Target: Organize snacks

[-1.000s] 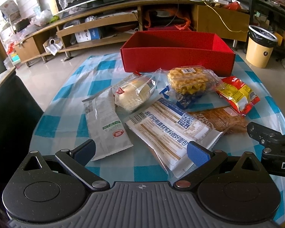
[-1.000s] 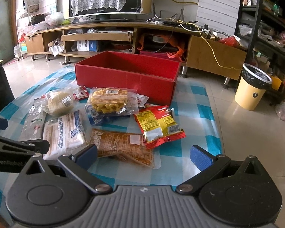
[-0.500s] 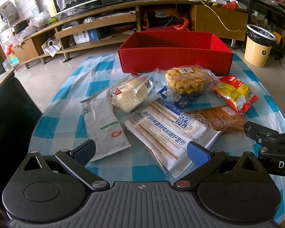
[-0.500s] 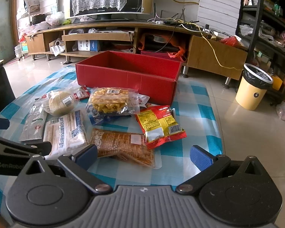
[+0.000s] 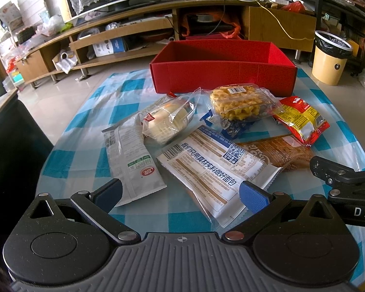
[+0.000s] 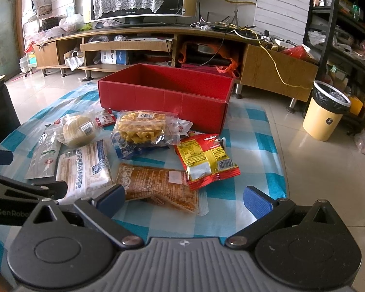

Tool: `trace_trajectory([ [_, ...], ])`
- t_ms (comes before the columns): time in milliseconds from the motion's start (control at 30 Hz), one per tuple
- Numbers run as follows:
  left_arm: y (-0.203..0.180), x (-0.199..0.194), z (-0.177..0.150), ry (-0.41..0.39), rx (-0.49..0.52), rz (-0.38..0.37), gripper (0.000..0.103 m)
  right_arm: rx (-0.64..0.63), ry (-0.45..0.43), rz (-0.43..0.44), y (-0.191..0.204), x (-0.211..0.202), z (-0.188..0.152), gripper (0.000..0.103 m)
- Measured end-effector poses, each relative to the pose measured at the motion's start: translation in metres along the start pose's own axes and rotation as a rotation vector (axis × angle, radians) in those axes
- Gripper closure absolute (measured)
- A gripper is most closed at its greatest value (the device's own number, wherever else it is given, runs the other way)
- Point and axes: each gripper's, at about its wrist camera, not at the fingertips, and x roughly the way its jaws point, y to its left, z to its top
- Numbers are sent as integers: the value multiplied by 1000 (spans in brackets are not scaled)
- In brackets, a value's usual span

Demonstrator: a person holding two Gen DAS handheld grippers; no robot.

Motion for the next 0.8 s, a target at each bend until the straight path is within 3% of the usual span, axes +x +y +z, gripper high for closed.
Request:
trace_trajectory([
  [800, 3, 0, -3, 7, 2, -2, 0, 1, 11, 19, 2, 2, -2, 2],
])
